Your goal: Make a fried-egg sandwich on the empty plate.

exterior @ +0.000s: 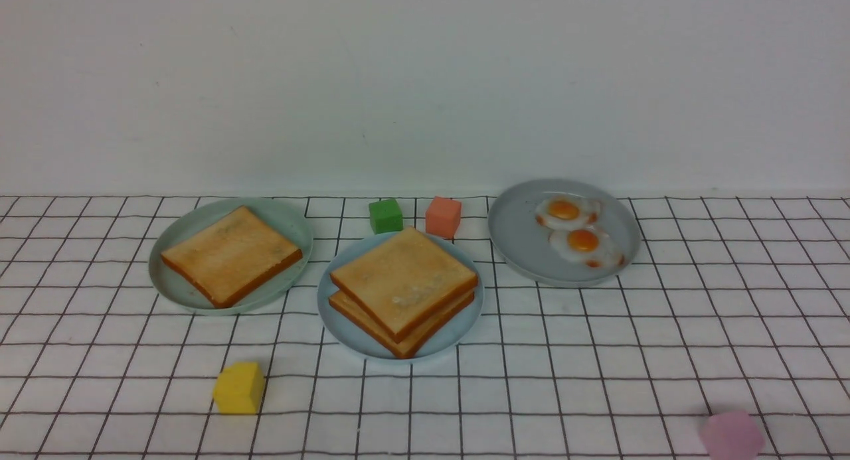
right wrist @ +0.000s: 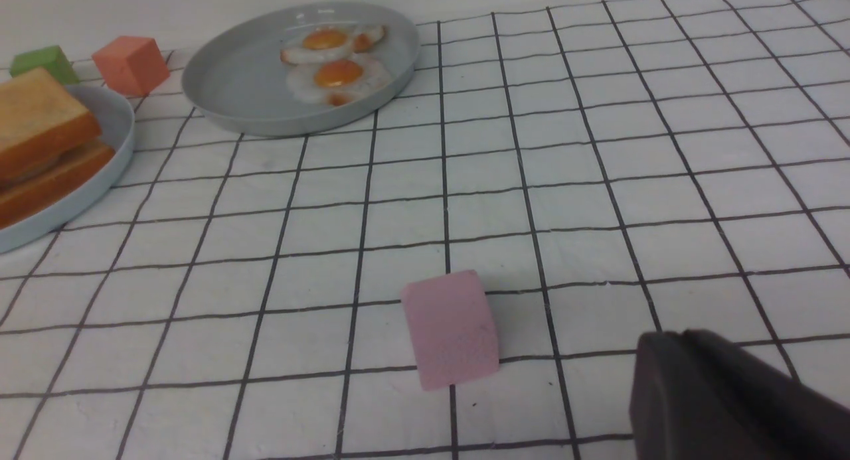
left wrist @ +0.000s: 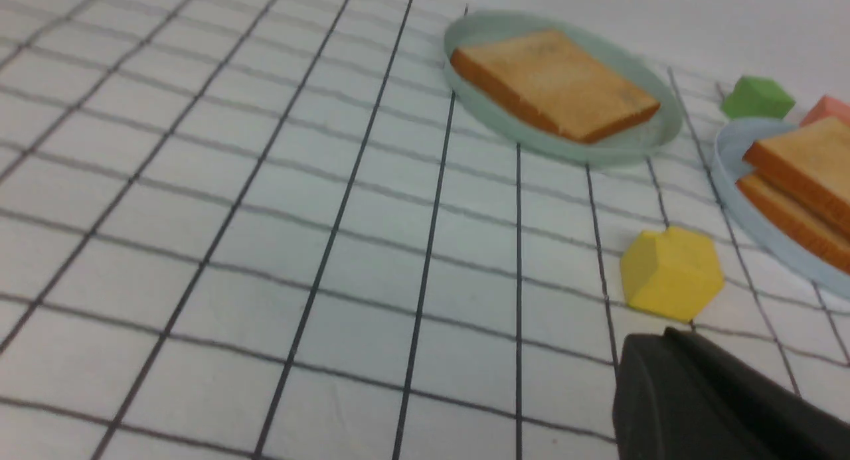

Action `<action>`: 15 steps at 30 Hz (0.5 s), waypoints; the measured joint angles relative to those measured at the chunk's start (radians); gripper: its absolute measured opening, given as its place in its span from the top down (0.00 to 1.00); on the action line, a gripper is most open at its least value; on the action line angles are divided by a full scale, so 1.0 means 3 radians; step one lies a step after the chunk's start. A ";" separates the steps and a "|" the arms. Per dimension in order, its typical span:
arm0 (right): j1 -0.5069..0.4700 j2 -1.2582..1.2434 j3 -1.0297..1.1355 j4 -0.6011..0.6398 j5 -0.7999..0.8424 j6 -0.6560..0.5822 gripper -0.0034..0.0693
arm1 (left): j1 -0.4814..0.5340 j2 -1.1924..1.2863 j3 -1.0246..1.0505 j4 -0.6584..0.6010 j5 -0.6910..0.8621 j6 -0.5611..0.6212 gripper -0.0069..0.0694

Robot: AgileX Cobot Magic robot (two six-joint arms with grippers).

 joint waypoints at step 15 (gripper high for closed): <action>0.0000 0.0000 0.0000 0.0000 0.0000 -0.0003 0.89 | 0.0007 0.0000 0.0007 0.0000 0.0028 -0.0028 0.93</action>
